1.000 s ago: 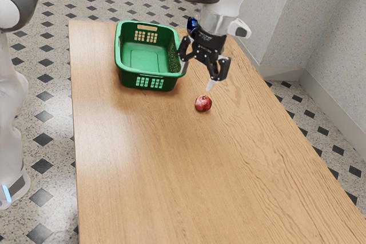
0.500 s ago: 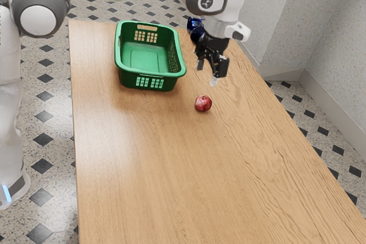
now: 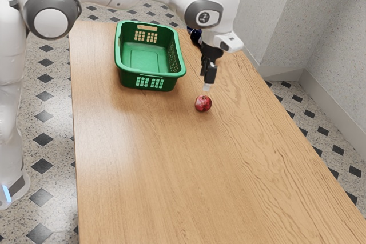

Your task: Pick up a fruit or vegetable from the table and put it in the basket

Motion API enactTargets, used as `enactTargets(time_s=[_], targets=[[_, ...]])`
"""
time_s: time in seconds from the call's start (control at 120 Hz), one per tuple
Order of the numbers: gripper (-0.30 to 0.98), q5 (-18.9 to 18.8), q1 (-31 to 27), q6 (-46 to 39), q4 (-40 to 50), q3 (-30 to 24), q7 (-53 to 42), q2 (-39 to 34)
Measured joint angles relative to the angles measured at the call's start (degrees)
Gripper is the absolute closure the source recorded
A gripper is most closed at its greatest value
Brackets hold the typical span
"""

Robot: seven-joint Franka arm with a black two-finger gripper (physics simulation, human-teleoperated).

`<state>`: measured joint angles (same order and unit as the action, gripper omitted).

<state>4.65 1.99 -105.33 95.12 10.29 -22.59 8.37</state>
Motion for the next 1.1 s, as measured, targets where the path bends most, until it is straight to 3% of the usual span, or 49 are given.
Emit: enactTargets(time_s=[0.467, 1.1], targets=[[0.0, 1.36, -1.4, -5.83, 7.27, -0.29, -14.1, -1.41], [0.0, 1.4, -3.03, -10.62, 6.69, -1.66, -22.09, 2.57]])
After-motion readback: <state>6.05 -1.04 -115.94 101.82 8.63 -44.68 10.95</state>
